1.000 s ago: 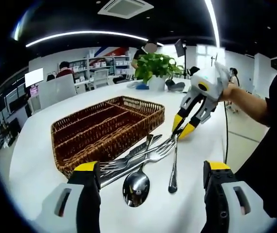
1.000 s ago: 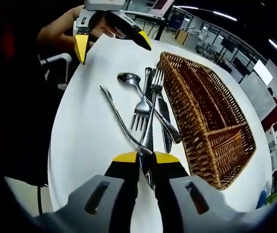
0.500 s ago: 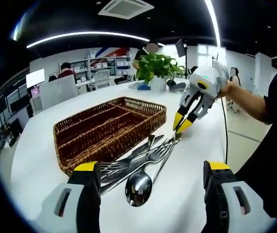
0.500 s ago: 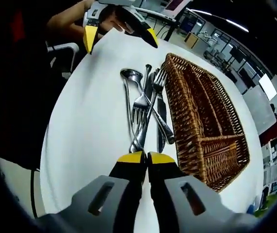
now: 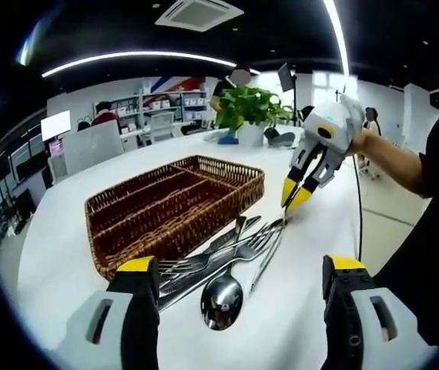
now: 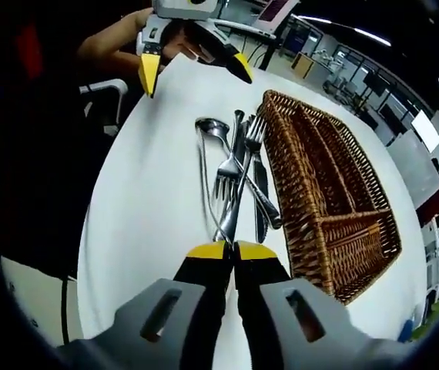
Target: Arrange the knives, forks, and spoons in their matching storage slots by inserting each utensil handle-first until every utensil is classified and aligned in the correct compartment
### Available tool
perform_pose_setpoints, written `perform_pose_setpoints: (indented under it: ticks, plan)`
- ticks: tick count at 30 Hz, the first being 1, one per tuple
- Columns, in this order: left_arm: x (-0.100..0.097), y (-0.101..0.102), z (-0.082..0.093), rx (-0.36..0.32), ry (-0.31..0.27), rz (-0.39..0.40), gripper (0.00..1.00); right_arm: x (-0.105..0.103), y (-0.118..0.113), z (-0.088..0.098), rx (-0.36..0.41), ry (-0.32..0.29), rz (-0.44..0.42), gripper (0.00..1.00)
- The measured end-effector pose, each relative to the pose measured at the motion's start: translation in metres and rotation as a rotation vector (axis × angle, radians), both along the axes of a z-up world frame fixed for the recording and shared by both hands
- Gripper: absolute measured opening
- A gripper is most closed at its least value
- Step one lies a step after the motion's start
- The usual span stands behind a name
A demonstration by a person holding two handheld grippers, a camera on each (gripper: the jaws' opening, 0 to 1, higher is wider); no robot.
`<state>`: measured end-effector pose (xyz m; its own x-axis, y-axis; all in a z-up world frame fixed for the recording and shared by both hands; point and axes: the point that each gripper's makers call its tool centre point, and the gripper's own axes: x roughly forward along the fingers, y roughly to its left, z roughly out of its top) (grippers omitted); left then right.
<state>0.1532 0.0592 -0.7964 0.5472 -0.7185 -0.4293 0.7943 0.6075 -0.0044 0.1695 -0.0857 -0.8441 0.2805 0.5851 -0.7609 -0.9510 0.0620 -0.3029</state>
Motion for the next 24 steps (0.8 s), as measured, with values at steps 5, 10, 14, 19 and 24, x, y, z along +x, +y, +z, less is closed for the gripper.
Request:
perform_pose_setpoints:
  ticks: [5,10,14,19,24]
  plan:
    - [0.001,0.001,0.004,-0.009,-0.008,0.008,0.92,0.000,0.001,0.009,0.016,-0.004,-0.004,0.01]
    - [0.004,0.005,0.010,-0.021,-0.020,0.022,0.95,0.000,0.003,0.021,0.044,-0.005,-0.004,0.01]
    - [0.006,0.009,0.014,-0.031,-0.028,0.036,0.97,0.005,0.004,0.029,0.053,-0.014,-0.011,0.01]
    - [0.007,0.013,0.016,-0.035,-0.035,0.047,0.98,0.015,0.006,0.040,0.067,-0.023,-0.018,0.00]
    - [0.008,0.019,0.019,-0.044,-0.041,0.062,0.99,0.026,0.010,0.050,0.076,-0.037,-0.018,0.00]
